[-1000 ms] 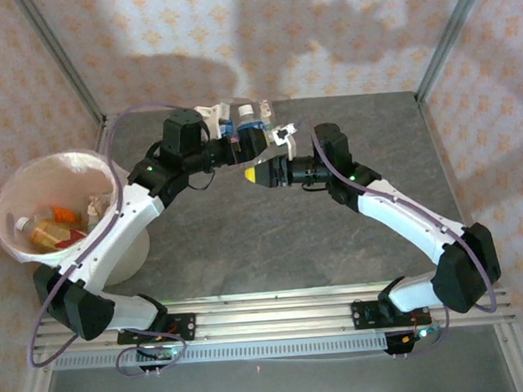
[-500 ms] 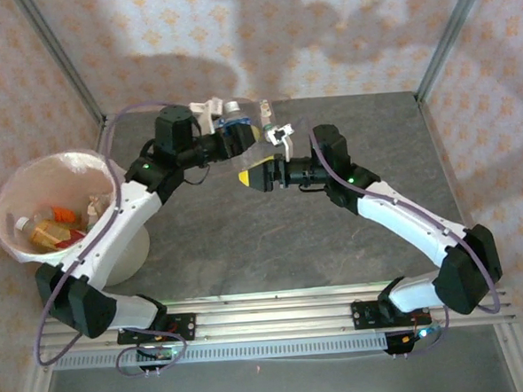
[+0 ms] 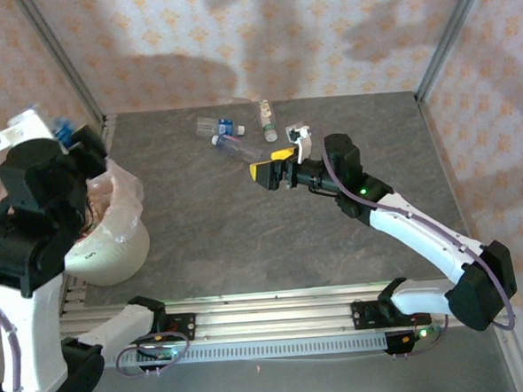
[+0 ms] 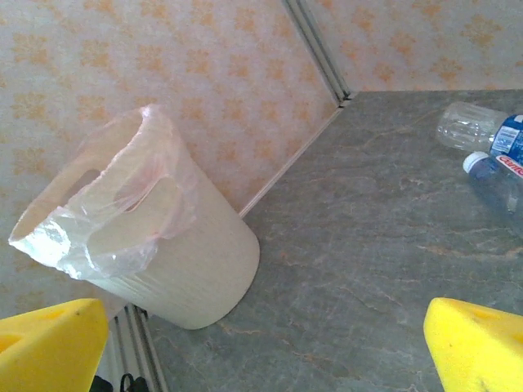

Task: Put the plastic bottles in the bin

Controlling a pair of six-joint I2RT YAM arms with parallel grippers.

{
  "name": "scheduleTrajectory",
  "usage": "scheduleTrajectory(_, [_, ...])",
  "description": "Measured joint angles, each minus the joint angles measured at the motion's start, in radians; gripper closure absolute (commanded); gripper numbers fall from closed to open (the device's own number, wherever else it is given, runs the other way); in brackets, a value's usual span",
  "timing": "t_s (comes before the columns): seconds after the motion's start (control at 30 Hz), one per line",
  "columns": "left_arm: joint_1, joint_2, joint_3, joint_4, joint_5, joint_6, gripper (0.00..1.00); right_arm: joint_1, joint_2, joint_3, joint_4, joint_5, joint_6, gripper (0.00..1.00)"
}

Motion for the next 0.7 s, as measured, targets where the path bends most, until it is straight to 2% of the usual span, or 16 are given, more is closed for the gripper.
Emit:
scheduleTrajectory(0.1, [0.035, -0.043, -0.099, -0.035, -0.199, 0.014, 0.47, 0.0, 0.002, 0.001, 0.001, 0.005, 0.0, 0.01])
scheduleTrajectory(0.2, [0.115, -0.055, -0.22, -0.046, -0.267, 0.017, 0.46, 0.0, 0.012, 0.005, 0.001, 0.008, 0.0, 0.01])
scheduleTrajectory(0.27, [0.195, -0.052, -0.279, -0.061, -0.26, 0.016, 0.44, 0.0, 0.019, 0.011, 0.0, 0.008, 0.0, 0.01])
scheduleTrajectory(0.37, [0.3, -0.033, -0.332, -0.071, -0.21, 0.013, 0.33, 0.0, 0.026, 0.024, -0.005, 0.008, -0.001, 0.01])
scheduleTrajectory(0.47, [0.363, -0.021, -0.346, -0.078, -0.163, 0.013, 0.26, 0.0, 0.026, 0.025, -0.007, 0.008, -0.003, 0.01])
scheduleTrajectory(0.6, [0.394, 0.004, -0.311, -0.106, -0.106, -0.002, 0.06, 0.0, 0.026, 0.025, -0.011, 0.02, -0.004, 0.01])
scheduleTrajectory(0.7, [0.395, 0.022, -0.274, -0.109, -0.063, -0.016, 0.0, 0.0, 0.026, 0.025, -0.015, 0.047, -0.003, 0.01])
